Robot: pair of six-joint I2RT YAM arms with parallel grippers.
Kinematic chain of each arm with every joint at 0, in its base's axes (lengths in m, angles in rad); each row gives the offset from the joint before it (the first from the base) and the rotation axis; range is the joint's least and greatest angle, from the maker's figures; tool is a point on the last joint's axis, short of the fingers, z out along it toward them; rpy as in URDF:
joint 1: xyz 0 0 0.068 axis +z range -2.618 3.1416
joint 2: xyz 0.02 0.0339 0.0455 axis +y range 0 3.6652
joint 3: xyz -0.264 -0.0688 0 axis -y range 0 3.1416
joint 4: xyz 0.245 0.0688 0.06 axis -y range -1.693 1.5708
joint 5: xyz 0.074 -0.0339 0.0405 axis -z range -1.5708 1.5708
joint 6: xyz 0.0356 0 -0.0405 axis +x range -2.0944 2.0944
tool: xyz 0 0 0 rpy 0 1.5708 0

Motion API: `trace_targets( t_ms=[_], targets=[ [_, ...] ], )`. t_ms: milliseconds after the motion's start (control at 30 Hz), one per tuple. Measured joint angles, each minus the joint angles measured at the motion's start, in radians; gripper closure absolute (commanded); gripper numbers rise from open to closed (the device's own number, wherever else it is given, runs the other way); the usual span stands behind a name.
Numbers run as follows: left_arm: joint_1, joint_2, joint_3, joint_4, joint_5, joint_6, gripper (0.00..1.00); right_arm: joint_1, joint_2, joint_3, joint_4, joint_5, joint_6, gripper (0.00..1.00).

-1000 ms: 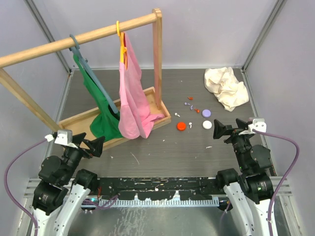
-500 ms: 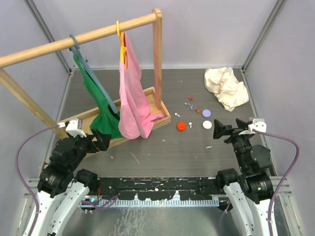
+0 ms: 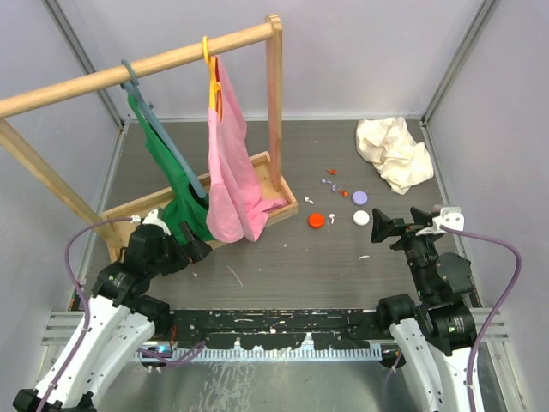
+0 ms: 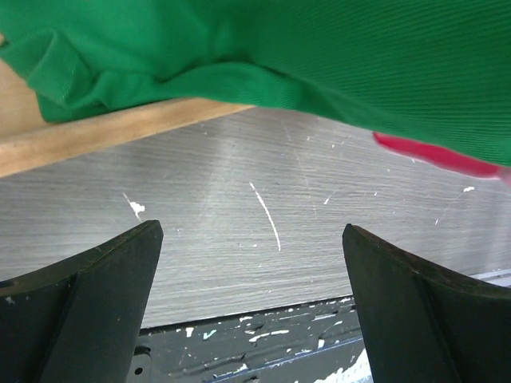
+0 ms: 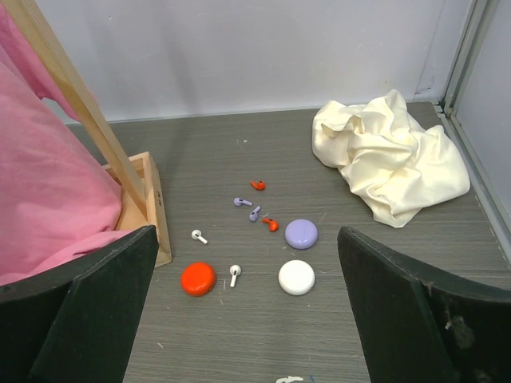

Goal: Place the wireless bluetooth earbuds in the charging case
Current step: Move the distractor to the corner of the board.

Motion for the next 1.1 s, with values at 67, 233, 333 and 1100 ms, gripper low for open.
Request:
trace_targets(
  t_ms=[67, 233, 333, 1100],
  targets=[
    [0.000, 0.013, -0.026, 0.004, 0.007, -0.029, 0.02, 0.000, 0.000, -0.001, 0.000, 0.000, 0.001, 0.00],
    [0.000, 0.018, -0.100, 0.048, 0.026, -0.093, 0.02, 0.000, -0.002, -0.002, 0.002, 0.000, 0.001, 0.00],
    [0.000, 0.027, -0.140, 0.089, 0.030, -0.118, 0.02, 0.000, -0.003, -0.005, 0.008, 0.000, 0.001, 0.00],
    [-0.006, 0.171, -0.361, 0.660, -0.086, -0.146, 0.02, 0.000, -0.003, -0.008, 0.009, -0.010, 0.001, 0.00]
  ],
)
